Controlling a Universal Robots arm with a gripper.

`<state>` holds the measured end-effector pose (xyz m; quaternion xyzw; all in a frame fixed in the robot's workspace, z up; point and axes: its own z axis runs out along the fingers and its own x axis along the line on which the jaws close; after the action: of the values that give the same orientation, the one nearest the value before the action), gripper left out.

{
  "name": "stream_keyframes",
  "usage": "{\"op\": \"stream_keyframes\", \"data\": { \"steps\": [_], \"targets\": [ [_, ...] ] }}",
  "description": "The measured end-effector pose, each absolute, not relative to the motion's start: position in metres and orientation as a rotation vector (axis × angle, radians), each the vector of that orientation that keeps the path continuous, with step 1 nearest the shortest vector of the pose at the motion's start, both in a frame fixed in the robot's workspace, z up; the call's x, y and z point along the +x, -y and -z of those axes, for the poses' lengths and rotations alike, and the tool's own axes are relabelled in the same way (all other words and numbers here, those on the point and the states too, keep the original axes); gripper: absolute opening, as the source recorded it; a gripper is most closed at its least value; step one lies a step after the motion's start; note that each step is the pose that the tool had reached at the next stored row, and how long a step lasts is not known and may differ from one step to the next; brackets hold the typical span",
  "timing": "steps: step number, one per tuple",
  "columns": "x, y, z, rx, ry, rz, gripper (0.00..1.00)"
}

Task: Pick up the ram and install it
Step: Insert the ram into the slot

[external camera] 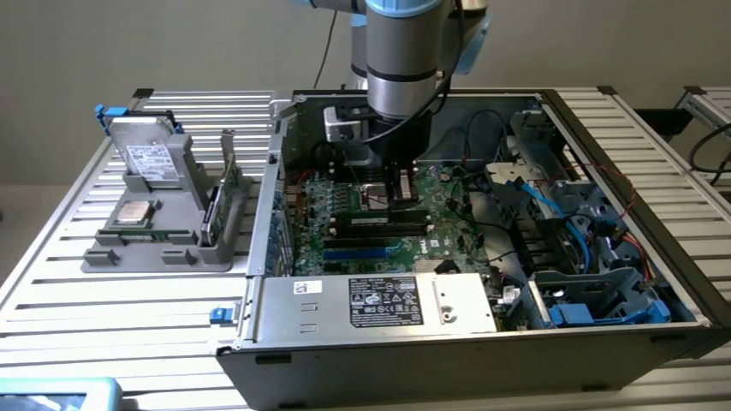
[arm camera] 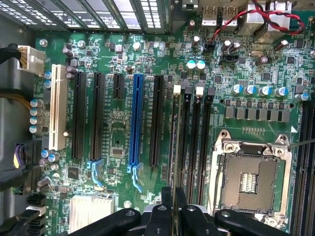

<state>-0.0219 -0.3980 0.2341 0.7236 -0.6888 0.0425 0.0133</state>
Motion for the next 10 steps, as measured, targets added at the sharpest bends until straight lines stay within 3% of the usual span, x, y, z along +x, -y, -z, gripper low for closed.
{"op": "stream_keyframes", "data": {
  "steps": [10],
  "targets": [
    [-0.0219, 0.3975, -0.2317, 2.263, 2.136, -0.133, 0.14]
  ]
}}
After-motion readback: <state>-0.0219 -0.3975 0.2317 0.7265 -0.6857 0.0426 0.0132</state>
